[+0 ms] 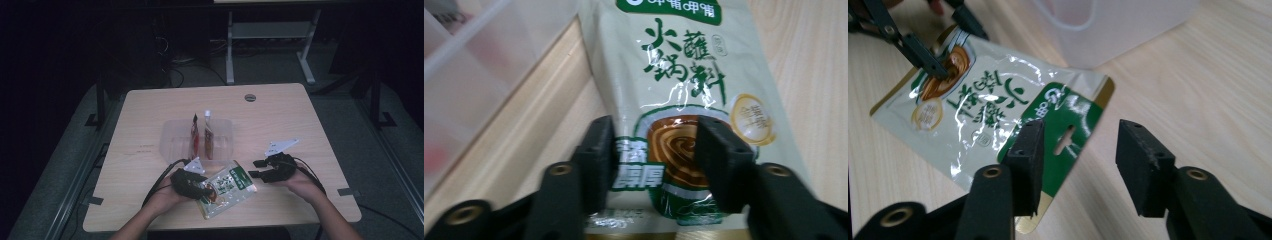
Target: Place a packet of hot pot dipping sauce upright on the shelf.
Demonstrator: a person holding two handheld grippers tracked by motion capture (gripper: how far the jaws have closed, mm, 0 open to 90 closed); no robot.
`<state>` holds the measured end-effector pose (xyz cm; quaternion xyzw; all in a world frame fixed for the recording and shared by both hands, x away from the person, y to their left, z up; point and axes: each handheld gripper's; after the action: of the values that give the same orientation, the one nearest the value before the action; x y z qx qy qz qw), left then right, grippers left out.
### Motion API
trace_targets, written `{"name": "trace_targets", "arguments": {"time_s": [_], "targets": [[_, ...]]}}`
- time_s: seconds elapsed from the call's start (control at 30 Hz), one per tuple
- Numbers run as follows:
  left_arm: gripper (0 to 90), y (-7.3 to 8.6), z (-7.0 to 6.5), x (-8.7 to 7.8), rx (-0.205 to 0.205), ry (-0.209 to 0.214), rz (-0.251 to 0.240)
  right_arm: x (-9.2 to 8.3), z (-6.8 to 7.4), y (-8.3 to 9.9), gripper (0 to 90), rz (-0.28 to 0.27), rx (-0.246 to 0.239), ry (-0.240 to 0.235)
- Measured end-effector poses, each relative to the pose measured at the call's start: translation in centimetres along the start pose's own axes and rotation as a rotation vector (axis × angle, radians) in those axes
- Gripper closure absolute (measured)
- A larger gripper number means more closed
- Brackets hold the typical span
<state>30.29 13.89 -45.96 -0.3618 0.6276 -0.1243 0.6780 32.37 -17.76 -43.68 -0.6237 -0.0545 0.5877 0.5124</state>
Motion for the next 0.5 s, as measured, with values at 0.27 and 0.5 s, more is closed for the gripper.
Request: {"name": "trace_targets", "arguments": {"time_s": [0.27,0.5], "targets": [[85.2,-0.4,-0.4,0.1,0.072,-0.029,0.010,-0.7,-0.8,0.0,44.8,-0.025,0.052,0.001],[89.9,-0.5,-0.4,-0.3,0.048,-0.004,-0.035,-0.2,-1.1,0.3,37.7,-0.001,0.060,-0.029]]}}
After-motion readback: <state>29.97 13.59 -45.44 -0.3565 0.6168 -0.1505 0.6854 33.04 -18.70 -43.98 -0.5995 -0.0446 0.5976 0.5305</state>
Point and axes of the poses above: each handheld gripper's, and its own axes: x roughly forward along the jaws, y roughly out of its underside, z roughly to its left, and after that the axes turned 5 degrees about x, right-handed
